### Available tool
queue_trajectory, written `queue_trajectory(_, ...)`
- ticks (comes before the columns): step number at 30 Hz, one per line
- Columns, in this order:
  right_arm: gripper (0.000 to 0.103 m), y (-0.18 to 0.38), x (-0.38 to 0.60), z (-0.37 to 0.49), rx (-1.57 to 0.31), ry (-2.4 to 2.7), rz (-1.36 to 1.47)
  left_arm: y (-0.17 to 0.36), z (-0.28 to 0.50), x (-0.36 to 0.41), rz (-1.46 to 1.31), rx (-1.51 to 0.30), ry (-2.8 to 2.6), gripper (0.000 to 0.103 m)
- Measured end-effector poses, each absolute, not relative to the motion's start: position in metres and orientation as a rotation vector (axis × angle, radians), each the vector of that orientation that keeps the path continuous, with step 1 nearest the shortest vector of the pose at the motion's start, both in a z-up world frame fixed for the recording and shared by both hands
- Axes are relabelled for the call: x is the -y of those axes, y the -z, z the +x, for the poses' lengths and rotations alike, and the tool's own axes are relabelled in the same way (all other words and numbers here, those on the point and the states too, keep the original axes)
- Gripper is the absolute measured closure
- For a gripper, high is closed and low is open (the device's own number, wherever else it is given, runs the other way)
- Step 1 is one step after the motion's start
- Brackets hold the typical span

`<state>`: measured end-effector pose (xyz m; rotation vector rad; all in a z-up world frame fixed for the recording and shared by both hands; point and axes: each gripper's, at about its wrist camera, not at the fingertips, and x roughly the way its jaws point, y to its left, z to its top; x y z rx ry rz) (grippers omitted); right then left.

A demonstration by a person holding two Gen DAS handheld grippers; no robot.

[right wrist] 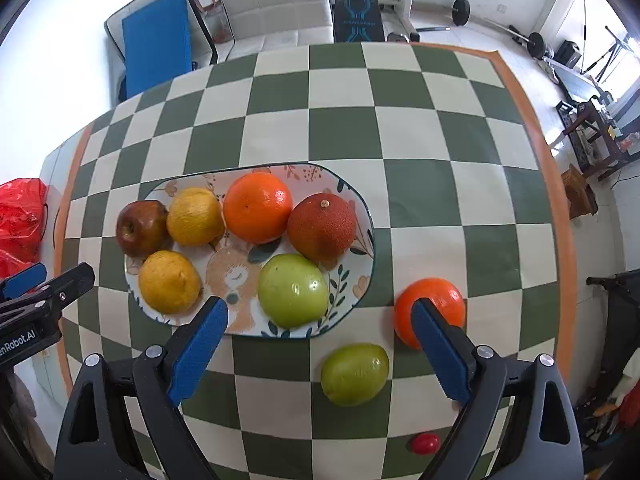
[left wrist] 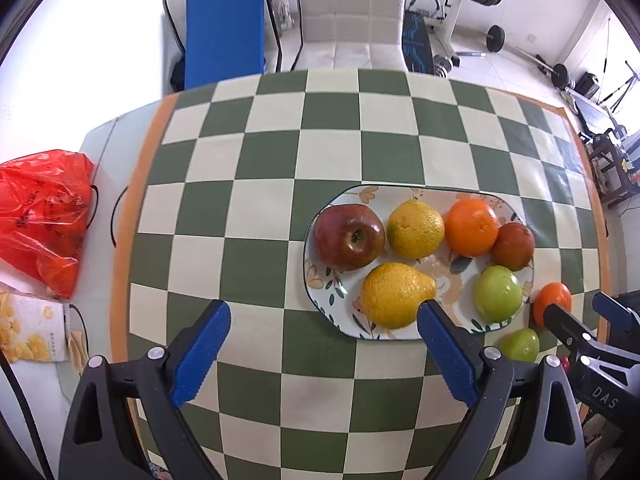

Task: Organize fruits
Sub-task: 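Lift both open tools back from the plate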

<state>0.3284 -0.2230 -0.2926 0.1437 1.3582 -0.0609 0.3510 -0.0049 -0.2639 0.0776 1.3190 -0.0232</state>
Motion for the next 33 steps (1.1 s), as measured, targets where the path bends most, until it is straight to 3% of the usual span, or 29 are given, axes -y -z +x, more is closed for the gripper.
queue_trajectory(18, 0.008, 0.172, 0.212, 0.238, -1.134, 0.055, 0.099, 0.18, 0.263, 0.007, 0.048, -1.121, 0.077, 0.007)
queue_trajectory(33, 0.008, 0.119, 0.212, 0.191, -1.041, 0.053, 0.136, 0.142, 0.237, 0.008, 0.046, -1.033, 0.092, 0.007)
